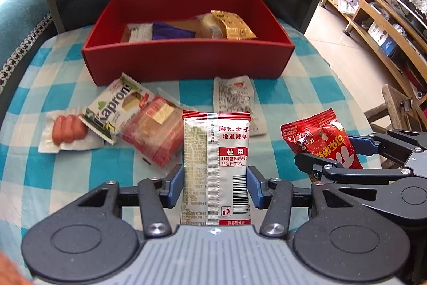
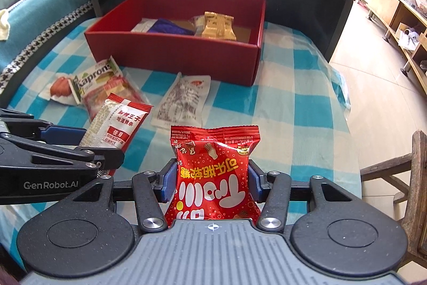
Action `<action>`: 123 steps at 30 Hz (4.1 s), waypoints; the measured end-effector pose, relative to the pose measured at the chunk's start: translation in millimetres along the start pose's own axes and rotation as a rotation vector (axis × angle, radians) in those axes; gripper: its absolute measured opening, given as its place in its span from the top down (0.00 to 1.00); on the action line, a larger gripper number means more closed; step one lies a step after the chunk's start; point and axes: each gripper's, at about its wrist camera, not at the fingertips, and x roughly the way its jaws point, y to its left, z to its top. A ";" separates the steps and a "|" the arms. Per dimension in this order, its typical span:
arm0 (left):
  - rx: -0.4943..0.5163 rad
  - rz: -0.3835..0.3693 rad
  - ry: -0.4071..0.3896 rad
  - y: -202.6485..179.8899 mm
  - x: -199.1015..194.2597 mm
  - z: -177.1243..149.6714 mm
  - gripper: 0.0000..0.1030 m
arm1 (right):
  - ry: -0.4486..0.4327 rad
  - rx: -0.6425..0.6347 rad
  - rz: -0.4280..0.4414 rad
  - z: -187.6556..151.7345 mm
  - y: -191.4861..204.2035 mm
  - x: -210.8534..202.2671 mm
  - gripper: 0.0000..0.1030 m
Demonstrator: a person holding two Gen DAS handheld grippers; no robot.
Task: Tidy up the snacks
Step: 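Carry the strip packet with the left tool while the right tool carries the Trolli bag, then lower the strip packet into the red box with the left tool while the right releases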
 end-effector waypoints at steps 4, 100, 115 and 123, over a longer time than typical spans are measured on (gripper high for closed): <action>0.001 0.011 -0.026 1.0 -1.1 7.6 0.22 | -0.020 0.005 0.001 9.7 -0.9 -0.6 0.42; -0.013 0.181 -0.104 50.8 119.3 167.5 0.41 | -0.147 0.016 -0.001 165.9 -12.7 136.9 0.37; -0.030 0.188 -0.131 55.9 90.4 160.6 0.23 | -0.141 0.014 -0.056 161.9 -11.2 117.3 0.22; -0.031 0.178 -0.163 56.2 67.0 154.5 0.18 | -0.136 0.016 -0.056 154.5 -7.9 103.4 0.21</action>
